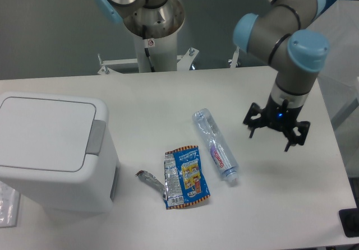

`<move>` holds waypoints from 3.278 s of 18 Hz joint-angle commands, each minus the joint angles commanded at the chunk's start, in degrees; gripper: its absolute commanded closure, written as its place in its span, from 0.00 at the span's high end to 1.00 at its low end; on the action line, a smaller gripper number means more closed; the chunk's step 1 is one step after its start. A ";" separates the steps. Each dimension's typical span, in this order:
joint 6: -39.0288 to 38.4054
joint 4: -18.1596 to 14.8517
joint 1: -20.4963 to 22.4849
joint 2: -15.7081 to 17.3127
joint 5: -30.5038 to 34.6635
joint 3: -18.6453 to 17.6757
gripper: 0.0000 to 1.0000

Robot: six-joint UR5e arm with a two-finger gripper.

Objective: Open the trash can
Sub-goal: 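Move the open gripper across the table toward the white trash bin lid, then lower the gripper onto the bin lid's front edge and hook it, then lift the gripper to swing the bin lid open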

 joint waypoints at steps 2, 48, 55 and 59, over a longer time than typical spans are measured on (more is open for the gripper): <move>-4.48 -0.09 -1.58 0.09 -0.78 0.96 1.00; -31.13 4.57 -18.91 12.74 -14.41 -2.28 1.00; -31.13 4.66 -19.26 12.22 -14.33 -2.37 1.00; -31.31 5.01 -19.35 12.13 -14.33 -2.37 1.00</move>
